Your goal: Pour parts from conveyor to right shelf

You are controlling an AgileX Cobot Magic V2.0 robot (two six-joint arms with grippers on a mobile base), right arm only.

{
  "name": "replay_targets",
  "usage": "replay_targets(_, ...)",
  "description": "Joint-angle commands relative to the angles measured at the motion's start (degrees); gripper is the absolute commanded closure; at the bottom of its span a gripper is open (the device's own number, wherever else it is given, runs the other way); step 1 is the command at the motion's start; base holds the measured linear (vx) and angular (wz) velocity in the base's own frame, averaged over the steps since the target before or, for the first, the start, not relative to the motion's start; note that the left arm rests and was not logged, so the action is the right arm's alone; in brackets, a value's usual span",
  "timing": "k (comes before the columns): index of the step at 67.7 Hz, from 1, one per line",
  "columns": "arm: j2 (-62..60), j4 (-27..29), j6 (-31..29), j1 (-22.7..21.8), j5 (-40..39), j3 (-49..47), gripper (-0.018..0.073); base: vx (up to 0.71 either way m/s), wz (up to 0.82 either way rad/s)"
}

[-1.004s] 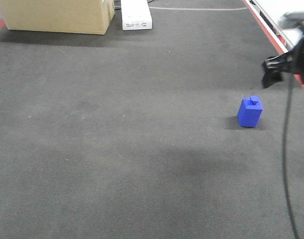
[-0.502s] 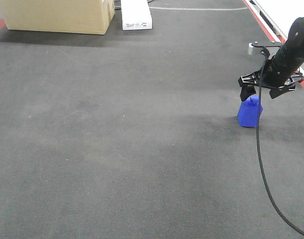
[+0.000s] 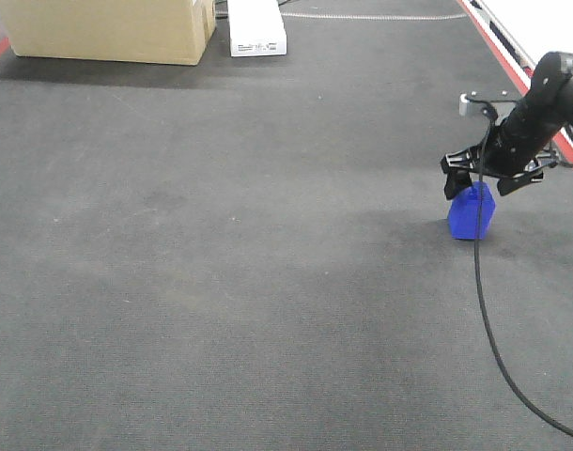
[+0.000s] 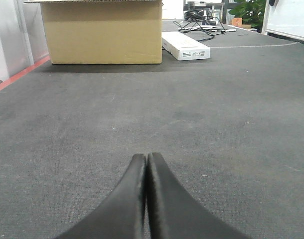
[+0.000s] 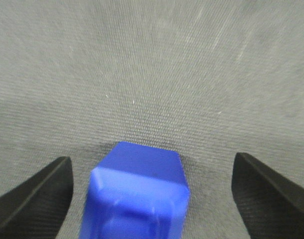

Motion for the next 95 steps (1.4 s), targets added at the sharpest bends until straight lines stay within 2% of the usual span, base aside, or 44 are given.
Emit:
replay_targets(1, -3.25, 1.03, -0.04, -0.01, -1.88, -1.79, -0.0036, 0.00, 0.00)
replay_targets(13, -1.54, 1.28, 0.46, -0.01, -2.45, -1.79, -0.0027, 0.00, 0.00)
replay_targets(21, -0.83, 1.33, 2.78, -0.01, -2.06, -1.79, 0.0046, 0.00, 0.00)
replay_targets(29, -0.61, 1.04, 4.42, -0.01, -0.95, -1.79, 0.0245, 0.00, 0.00)
replay_targets(37, -0.72, 1.51, 3.49, -0.01, 0.11, -2.00, 0.0537, 0.00, 0.00)
replay_targets(39, -0.72, 1.57, 3.07, -0.01, 0.60, -2.21, 0.0577, 0.00, 0.00)
replay_targets(58, -2.87, 2.06, 1.19, -0.01, 4.29, -4.42, 0.0566, 0.00, 0.00)
replay_targets(74, -9.45, 5.14, 1.18, 0.42, 5.81, -3.89, 0.0565, 0.00, 0.00)
replay_targets(88, -21.21, 3.08, 0.79, 2.36, 4.54, 6.81, 0.0565, 0.00, 0.00)
replay_targets(95, -28.12, 3.94, 0.50, 2.37, 2.47, 14.46, 0.0565, 0.00, 0.00)
